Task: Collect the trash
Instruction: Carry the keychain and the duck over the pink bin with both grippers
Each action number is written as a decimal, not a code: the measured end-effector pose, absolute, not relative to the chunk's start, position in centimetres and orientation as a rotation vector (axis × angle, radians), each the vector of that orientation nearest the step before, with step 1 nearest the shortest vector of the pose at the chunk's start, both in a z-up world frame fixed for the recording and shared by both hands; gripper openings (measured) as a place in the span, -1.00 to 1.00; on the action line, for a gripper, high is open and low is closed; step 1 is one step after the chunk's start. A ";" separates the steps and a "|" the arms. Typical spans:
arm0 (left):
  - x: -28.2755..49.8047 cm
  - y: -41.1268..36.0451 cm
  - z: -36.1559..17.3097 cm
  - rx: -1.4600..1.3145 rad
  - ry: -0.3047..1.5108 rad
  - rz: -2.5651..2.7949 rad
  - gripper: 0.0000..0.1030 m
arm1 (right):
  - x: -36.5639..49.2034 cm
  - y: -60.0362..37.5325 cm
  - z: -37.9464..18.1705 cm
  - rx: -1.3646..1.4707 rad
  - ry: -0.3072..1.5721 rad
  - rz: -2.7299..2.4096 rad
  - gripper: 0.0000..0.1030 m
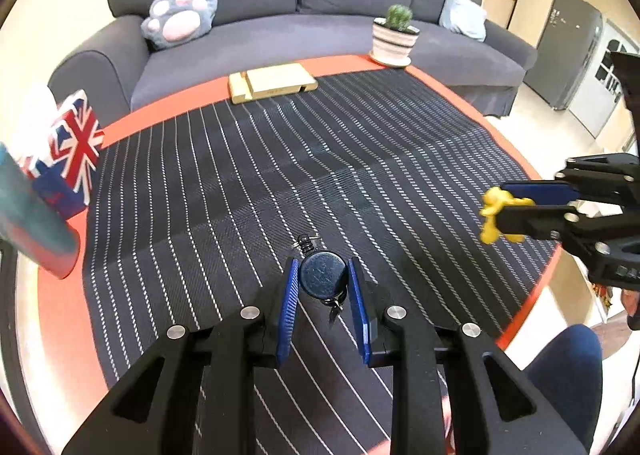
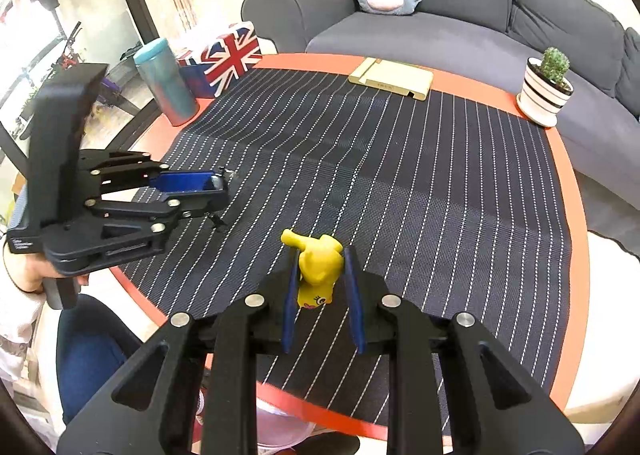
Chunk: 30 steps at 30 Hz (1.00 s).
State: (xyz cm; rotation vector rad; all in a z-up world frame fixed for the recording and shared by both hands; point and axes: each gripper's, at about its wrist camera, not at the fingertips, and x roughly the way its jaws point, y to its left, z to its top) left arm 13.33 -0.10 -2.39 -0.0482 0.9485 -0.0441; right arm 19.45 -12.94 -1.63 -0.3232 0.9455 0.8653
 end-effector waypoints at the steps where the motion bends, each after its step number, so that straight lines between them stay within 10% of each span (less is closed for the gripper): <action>1: 12.7 -0.3 -2.0 -0.046 0.940 -0.047 -0.52 | 19.0 -13.2 -1.4 -0.321 0.938 0.867 -0.58; 30: -2.0 -7.9 -0.5 -0.024 0.868 -0.183 -0.52 | 3.5 -19.4 -0.2 -0.305 0.851 0.965 -0.58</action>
